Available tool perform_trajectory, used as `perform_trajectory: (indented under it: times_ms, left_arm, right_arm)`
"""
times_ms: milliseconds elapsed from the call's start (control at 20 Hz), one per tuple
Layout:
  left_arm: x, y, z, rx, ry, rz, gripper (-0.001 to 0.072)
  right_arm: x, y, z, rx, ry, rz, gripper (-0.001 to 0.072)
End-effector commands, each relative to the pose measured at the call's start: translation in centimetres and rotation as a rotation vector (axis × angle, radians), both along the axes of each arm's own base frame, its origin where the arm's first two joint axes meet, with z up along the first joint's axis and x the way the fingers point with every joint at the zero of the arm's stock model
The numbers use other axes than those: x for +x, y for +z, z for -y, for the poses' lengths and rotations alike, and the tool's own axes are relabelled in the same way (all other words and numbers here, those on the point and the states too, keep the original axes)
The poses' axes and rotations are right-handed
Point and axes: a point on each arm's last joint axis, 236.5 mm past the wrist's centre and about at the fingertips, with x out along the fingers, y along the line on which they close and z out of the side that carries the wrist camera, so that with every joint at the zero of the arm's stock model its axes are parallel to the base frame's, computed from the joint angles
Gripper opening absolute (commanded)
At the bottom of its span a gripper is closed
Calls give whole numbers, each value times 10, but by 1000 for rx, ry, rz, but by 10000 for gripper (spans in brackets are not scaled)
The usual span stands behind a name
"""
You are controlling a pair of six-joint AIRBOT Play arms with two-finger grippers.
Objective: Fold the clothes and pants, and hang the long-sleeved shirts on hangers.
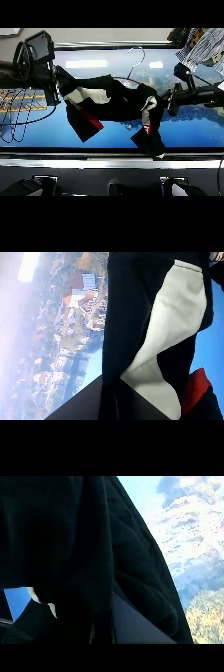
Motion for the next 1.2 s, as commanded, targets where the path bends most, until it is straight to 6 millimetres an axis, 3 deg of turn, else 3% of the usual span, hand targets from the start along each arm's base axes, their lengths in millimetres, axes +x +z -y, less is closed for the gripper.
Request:
perform_trajectory:
  times_ms: [0,100,200,250,300,500,700,800,950,1100,1150]
  left_arm:
    - [-1,0,0,-16,18,-26,82]
    - [8,3,-3,-61,106,-57,299]
    - [27,10,-11,-129,253,-83,370]
    - [37,12,-18,-163,338,-101,531]
    - [46,13,-26,-200,426,-122,618]
    - [73,22,-53,-359,713,-180,618]
    - [76,26,-53,-425,756,-217,615]
    - [75,26,-52,-427,757,-219,616]
    - [75,26,-52,-439,767,-230,611]
    - [75,26,-52,-449,776,-240,609]
    - [75,26,-52,-449,775,-240,609]
  right_arm:
    - [-13,12,-1,-24,-12,-1,28]
    - [-26,16,13,-104,-69,-12,27]
    - [-40,26,31,-185,-166,-11,26]
    - [-46,35,38,-211,-219,6,26]
    - [-53,44,47,-244,-273,32,26]
    - [-71,84,86,-284,-581,126,25]
    - [-76,145,116,-180,-873,322,28]
    - [-84,164,136,-203,-958,406,27]
    - [-92,188,182,-159,-1225,470,25]
    - [-99,247,235,-6,-1528,663,25]
    - [-100,259,248,4,-1592,685,25]
